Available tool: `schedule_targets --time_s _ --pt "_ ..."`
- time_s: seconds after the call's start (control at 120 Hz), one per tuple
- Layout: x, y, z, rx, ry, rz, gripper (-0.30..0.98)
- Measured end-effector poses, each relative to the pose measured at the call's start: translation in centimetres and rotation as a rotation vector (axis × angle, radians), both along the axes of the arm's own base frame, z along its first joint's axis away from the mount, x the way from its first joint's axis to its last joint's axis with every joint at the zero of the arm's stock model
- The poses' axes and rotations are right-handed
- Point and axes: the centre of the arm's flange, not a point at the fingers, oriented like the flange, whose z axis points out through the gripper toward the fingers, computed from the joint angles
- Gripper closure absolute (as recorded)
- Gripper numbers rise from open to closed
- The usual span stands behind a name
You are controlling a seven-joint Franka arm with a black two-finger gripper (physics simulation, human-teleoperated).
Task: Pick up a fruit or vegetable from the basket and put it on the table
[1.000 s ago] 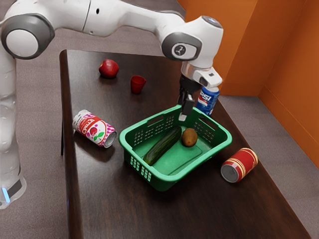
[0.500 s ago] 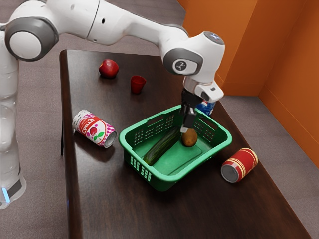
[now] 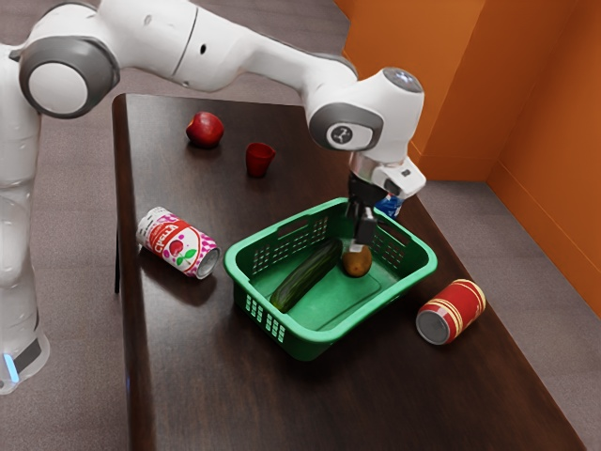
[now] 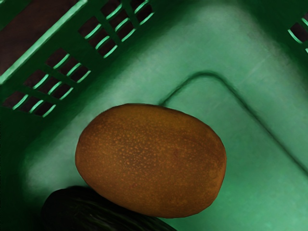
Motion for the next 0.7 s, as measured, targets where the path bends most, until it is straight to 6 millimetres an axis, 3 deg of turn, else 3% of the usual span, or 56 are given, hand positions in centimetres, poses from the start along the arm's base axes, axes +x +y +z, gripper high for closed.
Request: schedule_targets --time_s 0.158,0.7 --pt "1.0 0.0 -2.2 -0.009 0.001 0.011 0.00" --pt "2.0 0.0 -4.6 -0.026 0.008 0.040 0.00"
